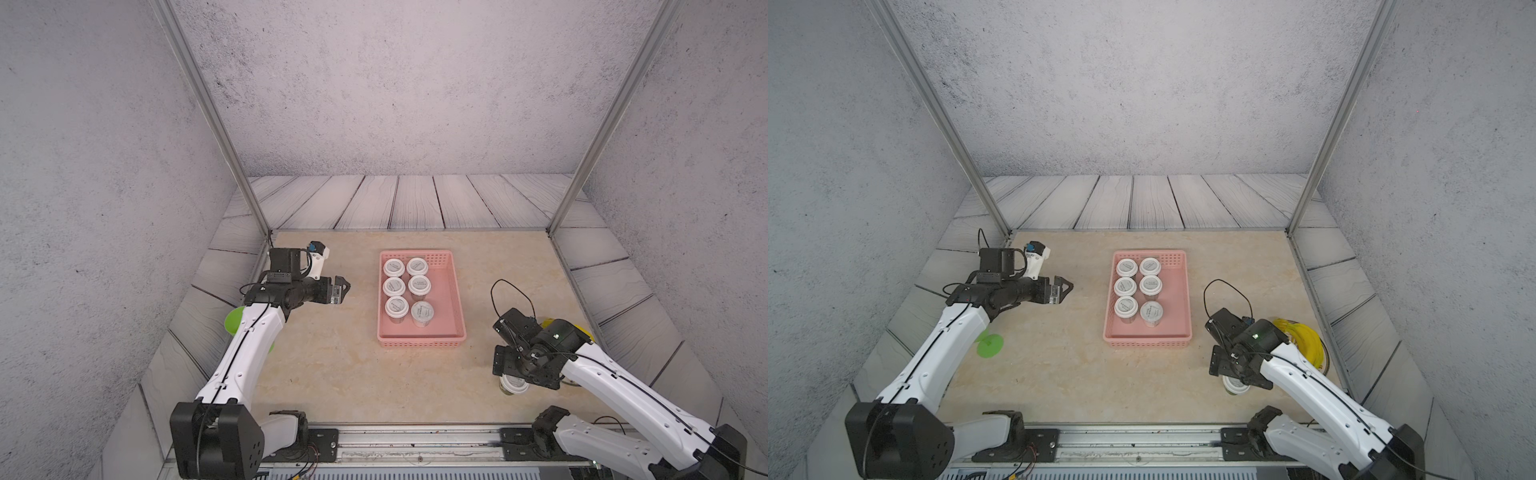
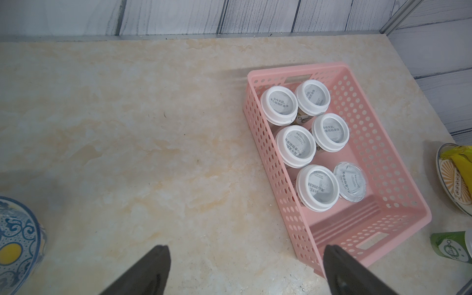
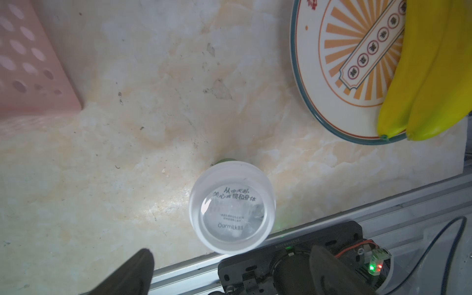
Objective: Put the yogurt in the basket
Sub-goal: Pick up the yogurt from the center of the board.
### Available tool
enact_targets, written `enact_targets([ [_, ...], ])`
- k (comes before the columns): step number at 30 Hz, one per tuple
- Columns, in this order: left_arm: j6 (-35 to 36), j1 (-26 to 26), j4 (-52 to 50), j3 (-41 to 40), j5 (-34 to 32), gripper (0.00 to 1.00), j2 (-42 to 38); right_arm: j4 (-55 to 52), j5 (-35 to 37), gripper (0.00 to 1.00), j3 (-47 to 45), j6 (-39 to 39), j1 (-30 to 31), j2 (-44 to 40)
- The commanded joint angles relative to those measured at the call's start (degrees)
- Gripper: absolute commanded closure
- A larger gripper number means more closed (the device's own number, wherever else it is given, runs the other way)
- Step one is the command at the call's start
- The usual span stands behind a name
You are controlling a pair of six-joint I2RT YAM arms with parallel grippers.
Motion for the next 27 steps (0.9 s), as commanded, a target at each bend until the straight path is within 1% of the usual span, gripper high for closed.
enact_targets([
  [1, 0.61, 0.53, -0.86, 0.40, 0.41, 0.01, -0.17, 1.53, -2.39, 0.00, -1.39, 0.23, -1.68, -0.03],
  [4, 0.76, 0.58, -0.24, -0.10, 0.54, 0.01, -0.36, 3.13, -4.78, 0.00, -3.34, -0.48, -3.70, -0.82],
  [8, 0.63, 0.55, -0.61, 0.23, 0.49, 0.01, -0.14, 5.38, -9.05, 0.00, -6.01, -2.56, -9.03, -2.08],
  [10, 0.52, 0.53, -0.71, 0.36, 0.80, 0.01, -0.14, 7.07, -11.39, 0.02, -7.73, -3.40, -10.66, -2.78],
  [14, 0.53, 0.52, -0.60, 0.18, 0.28, 0.01, 0.10, 7.01, -12.61, 0.04, -8.24, -5.12, -14.32, -3.80],
  [27, 0.24, 0.57, -0.07, -0.06, 0.89, 0.01, 0.43, 9.84, -13.80, 0.12, -9.58, -6.08, -15.82, -3.25],
])
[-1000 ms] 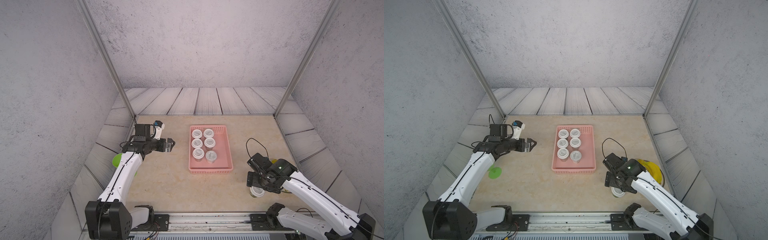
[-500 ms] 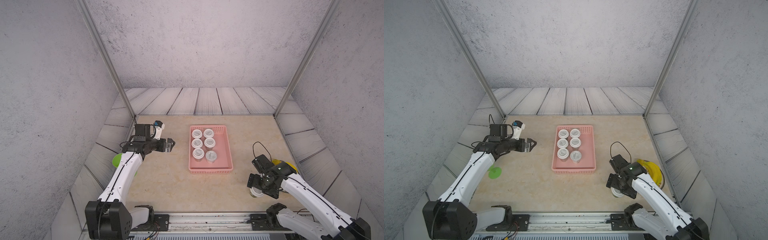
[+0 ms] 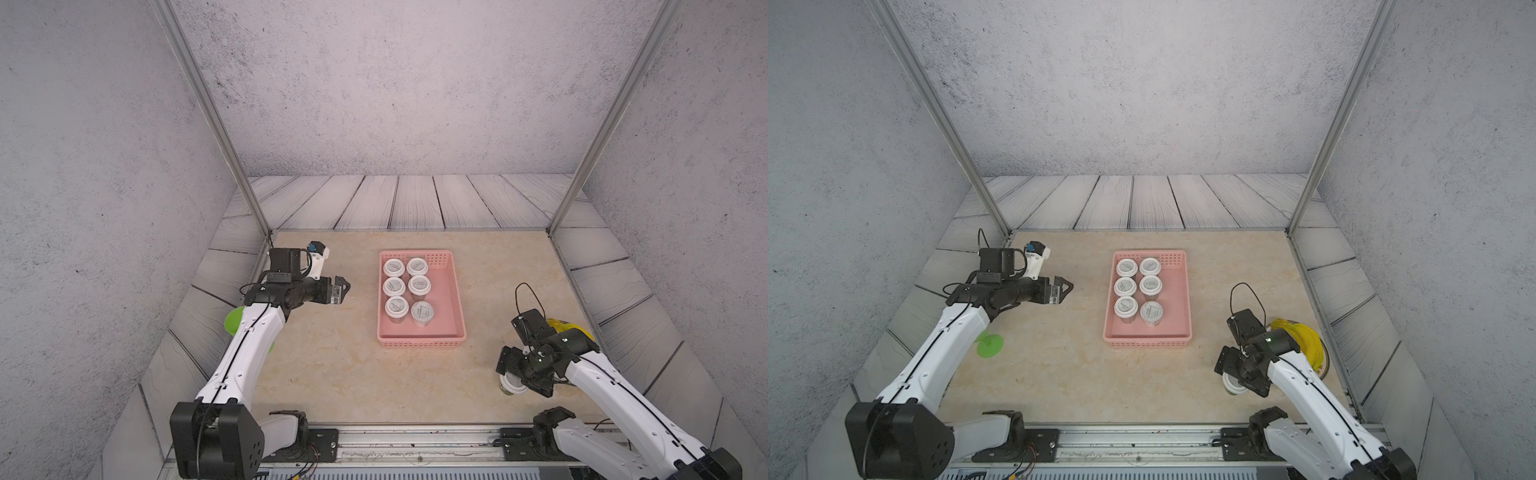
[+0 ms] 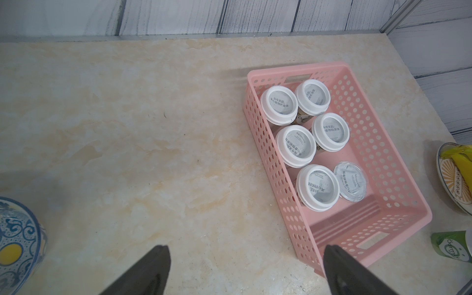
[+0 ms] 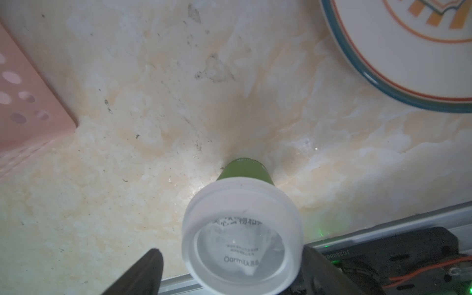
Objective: Put the yogurt in the basket
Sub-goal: Pick up the yogurt from the center of the board.
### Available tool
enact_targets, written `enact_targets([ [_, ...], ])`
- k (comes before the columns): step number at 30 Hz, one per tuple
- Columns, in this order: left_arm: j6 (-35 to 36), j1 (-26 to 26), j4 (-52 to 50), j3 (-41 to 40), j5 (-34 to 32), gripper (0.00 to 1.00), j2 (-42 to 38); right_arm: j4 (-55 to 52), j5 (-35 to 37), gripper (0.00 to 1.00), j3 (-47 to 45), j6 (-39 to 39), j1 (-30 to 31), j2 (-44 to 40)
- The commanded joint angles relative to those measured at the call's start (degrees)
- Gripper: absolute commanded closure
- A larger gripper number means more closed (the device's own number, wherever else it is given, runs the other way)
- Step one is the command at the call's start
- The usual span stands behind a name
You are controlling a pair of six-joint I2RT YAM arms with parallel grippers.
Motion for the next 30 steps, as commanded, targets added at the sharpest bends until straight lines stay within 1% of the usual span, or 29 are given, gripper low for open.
enact_targets([
  [1, 0.04, 0.50, -0.25, 0.05, 0.63, 0.01, 0.45, 0.47, -0.64, 0.12, -0.39, -1.05, -0.78, 0.16],
  [5, 0.02, 0.52, -0.58, 0.31, 0.82, 0.01, 0.28, 1.38, -1.36, 0.15, -1.35, -0.91, -0.79, 0.23],
  [8, 0.13, 0.59, -0.13, -0.19, 0.54, 0.01, 0.21, 1.26, -0.90, 0.15, -0.58, -1.39, -0.96, 1.16],
  [12, 0.05, 0.57, -0.56, 0.30, 0.67, 0.01, 0.21, 0.86, -2.61, 0.16, -0.29, -2.07, -1.04, 2.57],
  [14, 0.24, 0.58, -0.02, -0.28, 0.67, 0.01, 0.28, -0.61, -1.74, 0.16, 1.39, -3.00, -1.00, 3.28],
  [17, 0.09, 0.60, -0.43, 0.05, 0.62, 0.01, 0.43, -2.07, -0.99, 0.14, 3.20, -2.77, -1.04, 2.83],
  [19, 0.02, 0.64, -0.38, 0.21, 1.00, 0.01, 0.38, -1.90, -1.39, 0.14, 2.74, -2.42, -1.04, 1.88],
  [23, 0.13, 0.58, 0.03, -0.21, 0.60, 0.01, 0.39, -0.49, 0.28, 0.13, 0.45, -1.59, -1.03, 0.90],
  [26, 0.12, 0.71, -0.49, 0.05, 0.85, 0.01, 0.26, -0.04, -0.98, 0.11, -0.30, -1.82, -1.08, 1.82],
  [30, 0.30, 0.74, 0.08, -0.40, 0.50, 0.01, 0.30, -1.32, -0.88, 0.11, 0.67, -2.90, -1.04, 4.54],
])
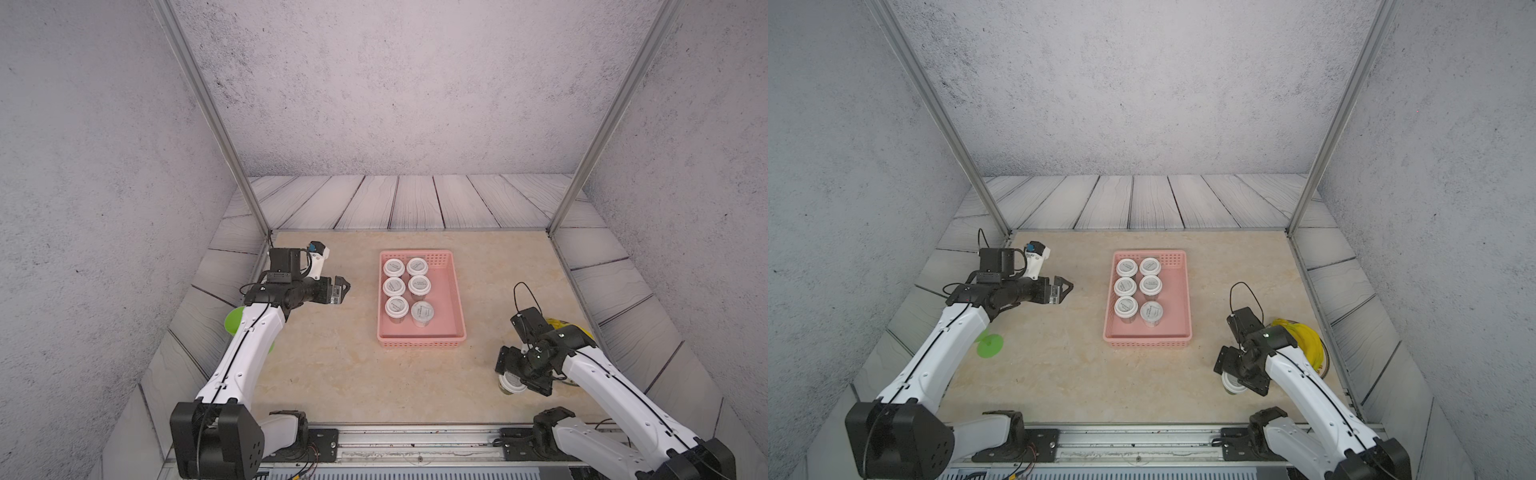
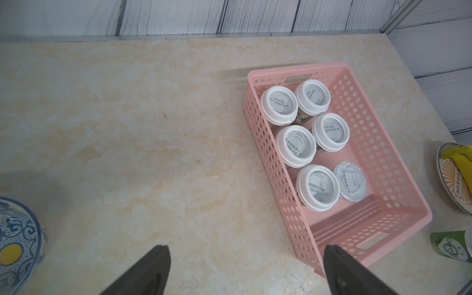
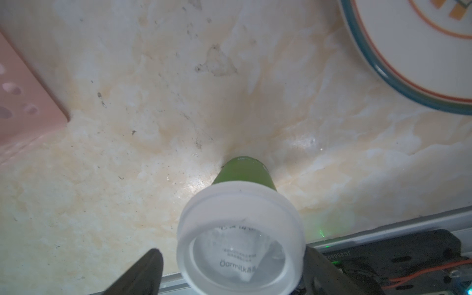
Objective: Put the yogurt in the basket
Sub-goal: Pick up the yogurt from the center of the board.
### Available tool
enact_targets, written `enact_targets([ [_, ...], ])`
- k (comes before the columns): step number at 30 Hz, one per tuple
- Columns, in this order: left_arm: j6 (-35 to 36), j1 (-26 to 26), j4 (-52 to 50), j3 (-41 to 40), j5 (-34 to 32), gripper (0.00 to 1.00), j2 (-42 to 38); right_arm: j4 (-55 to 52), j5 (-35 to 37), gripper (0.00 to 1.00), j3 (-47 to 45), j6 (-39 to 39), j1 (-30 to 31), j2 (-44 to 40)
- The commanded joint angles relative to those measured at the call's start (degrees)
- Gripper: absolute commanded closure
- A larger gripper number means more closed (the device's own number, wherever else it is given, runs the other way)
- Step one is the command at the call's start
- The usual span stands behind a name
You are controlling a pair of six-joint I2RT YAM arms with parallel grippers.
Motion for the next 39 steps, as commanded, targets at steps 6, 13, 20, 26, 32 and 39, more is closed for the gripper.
enact_targets([
  [6, 0.28, 0.70, 0.40, -0.65, 0.94, 0.01, 0.33, -0.02, -0.12, 0.13, -0.13, -0.86, -0.21, 1.58],
  [13, 0.32, 0.74, 0.51, -0.84, 0.95, 0.01, 0.26, 1.46, -0.66, 0.16, -0.10, -1.01, -0.18, 2.49],
  [20, 0.38, 0.70, 0.50, -0.85, 0.85, 0.01, 0.30, 2.11, 0.55, 0.19, -0.51, -0.40, -0.16, 1.52],
  [26, 0.27, 0.78, 0.48, -0.86, 1.03, 0.01, 0.30, 2.13, 0.01, 0.21, -0.31, -0.70, -0.15, 2.39],
  [32, 0.26, 0.76, 0.33, -0.76, 1.03, 0.01, 0.30, 1.49, 0.51, 0.22, 0.87, -1.28, -0.20, 2.09],
  [39, 0.28, 0.73, 0.46, -0.88, 0.96, 0.01, 0.20, 0.09, 2.03, 0.22, 3.73, -2.31, -0.28, 1.85],
])
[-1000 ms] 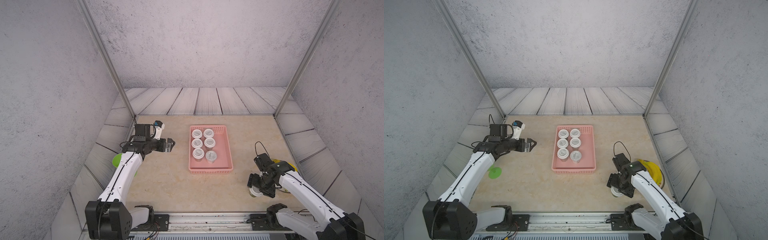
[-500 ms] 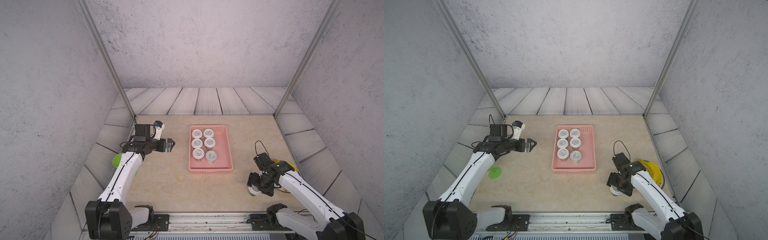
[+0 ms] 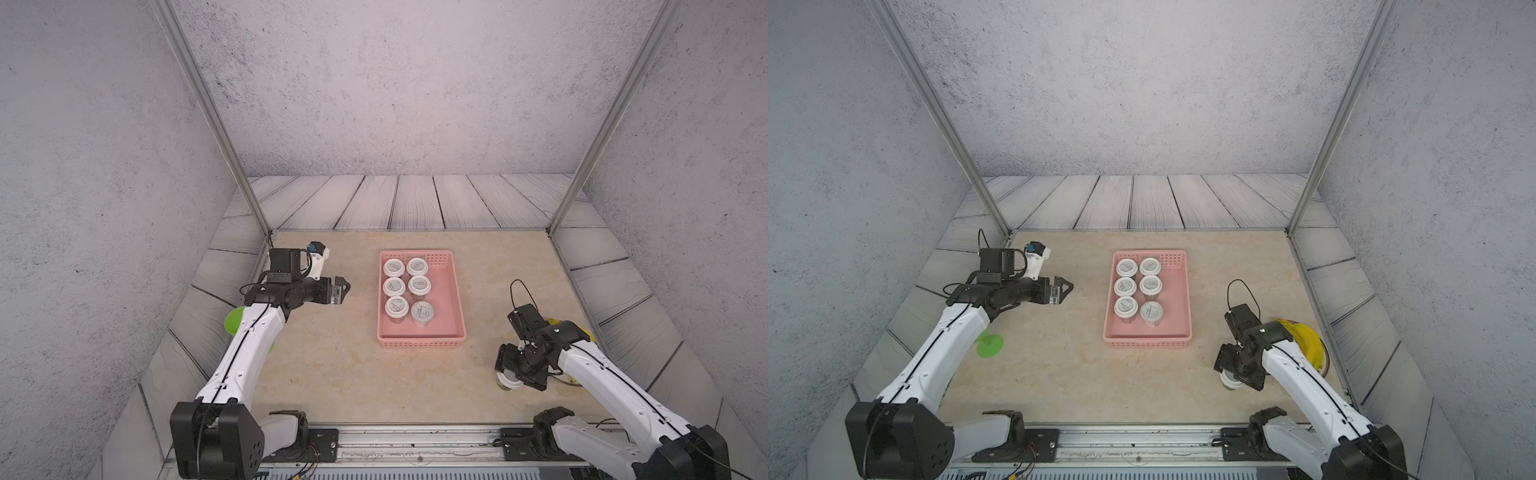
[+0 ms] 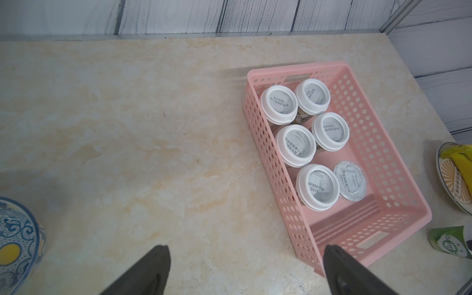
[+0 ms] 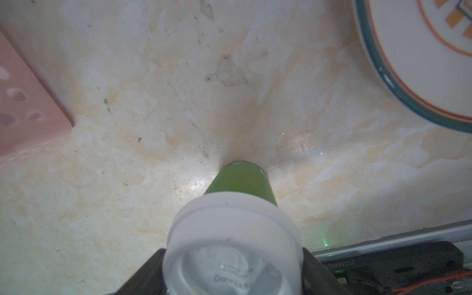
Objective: Put the yogurt in the basket
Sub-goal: Pick up the yogurt from the center of the board.
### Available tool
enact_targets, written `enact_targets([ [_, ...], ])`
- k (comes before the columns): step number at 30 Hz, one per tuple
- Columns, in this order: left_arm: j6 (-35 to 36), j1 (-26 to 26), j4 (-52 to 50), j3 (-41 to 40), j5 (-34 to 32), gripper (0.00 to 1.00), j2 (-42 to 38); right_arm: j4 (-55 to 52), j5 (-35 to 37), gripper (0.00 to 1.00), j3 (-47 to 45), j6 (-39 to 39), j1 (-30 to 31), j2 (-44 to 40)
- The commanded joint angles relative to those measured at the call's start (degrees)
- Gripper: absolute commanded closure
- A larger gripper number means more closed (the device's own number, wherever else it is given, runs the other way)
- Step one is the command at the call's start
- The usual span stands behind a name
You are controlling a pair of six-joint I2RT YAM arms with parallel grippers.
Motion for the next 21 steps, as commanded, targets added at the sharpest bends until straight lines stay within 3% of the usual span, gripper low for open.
enact_targets([
  [1, 0.28, 0.70, 0.27, -0.59, 0.74, 0.01, 0.13, -1.94, 2.12, 0.22, 2.84, -1.07, -0.21, -0.27],
  [7, 0.44, 0.74, 0.36, -0.77, 0.66, 0.01, -0.15, -2.38, 0.87, 0.22, 6.65, -1.96, -0.12, 0.53],
  [21, 0.65, 1.00, 0.21, -0.47, 0.51, 0.01, -0.56, -3.83, -2.21, 0.22, 24.94, -7.45, -0.13, 9.85],
])
